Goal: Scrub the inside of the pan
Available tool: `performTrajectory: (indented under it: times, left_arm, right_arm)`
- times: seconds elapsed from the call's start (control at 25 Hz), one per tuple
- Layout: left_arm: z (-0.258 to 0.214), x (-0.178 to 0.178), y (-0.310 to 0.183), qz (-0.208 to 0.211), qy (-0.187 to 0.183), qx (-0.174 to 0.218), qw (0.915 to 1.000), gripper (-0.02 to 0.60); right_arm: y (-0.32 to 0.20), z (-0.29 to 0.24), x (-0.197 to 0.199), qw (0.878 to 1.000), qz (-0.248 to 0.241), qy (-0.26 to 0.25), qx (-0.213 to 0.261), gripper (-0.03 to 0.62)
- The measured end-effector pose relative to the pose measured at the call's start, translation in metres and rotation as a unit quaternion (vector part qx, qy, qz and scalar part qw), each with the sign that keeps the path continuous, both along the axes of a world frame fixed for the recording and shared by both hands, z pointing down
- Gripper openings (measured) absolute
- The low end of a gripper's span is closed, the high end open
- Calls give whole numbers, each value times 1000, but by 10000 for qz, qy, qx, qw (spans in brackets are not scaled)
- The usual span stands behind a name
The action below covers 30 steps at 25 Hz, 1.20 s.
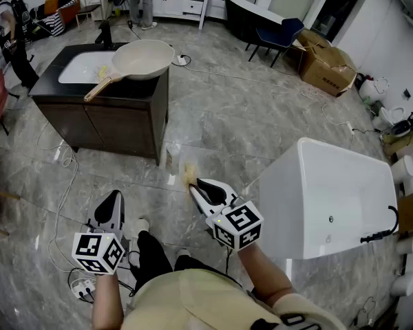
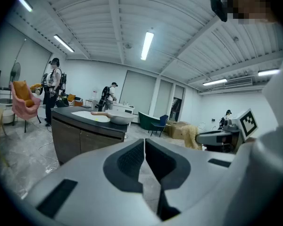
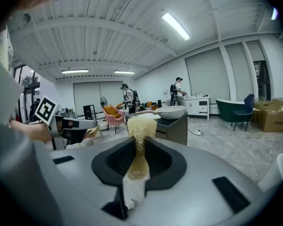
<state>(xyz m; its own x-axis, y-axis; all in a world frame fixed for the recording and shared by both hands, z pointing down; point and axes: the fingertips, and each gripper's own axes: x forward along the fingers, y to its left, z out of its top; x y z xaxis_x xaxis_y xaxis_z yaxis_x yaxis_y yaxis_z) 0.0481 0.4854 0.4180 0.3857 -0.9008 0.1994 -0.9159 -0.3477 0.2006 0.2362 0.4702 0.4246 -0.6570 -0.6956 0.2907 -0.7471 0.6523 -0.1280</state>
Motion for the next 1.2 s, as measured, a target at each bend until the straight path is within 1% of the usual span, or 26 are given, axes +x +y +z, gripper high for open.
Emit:
performTrajectory:
  times: [0.16,0.24,0.4,0.48,0.64,0.72,0.88,1.2]
  left_arm:
    - [8,0,-7,2,-322,29,9995,21]
    - [14,-1,-12,26,-424,47,9991,21]
    - [28,-6,-23,174,-301,-17,9994,21]
    - [34,-10,-32,244,-381,-77,9989,21]
    - [34,-24,-57,268,-739,-61,9969,21]
    - [31,-32,-73,355,-758,-59,9965,21]
    - [21,-49,-105,546,-679,-52,9962,23]
    - [6,-85,-172,954,-903,-150,9912,26]
  right_arm:
    - [-6,8,-2,9999,-20,61,-86,69]
    - [-10,14,-6,9998,-55,131,-129,69]
    - [-22,29,-14,9994,-30,207,-277,71]
    - [-33,34,-19,9991,-12,236,-354,71]
    - [-60,36,-33,9986,-38,320,-425,71]
    - [-76,36,-43,9985,-45,339,-429,71]
    - [-111,34,-67,9981,-75,424,-442,71]
    - [-180,17,-114,9976,-61,499,-478,72]
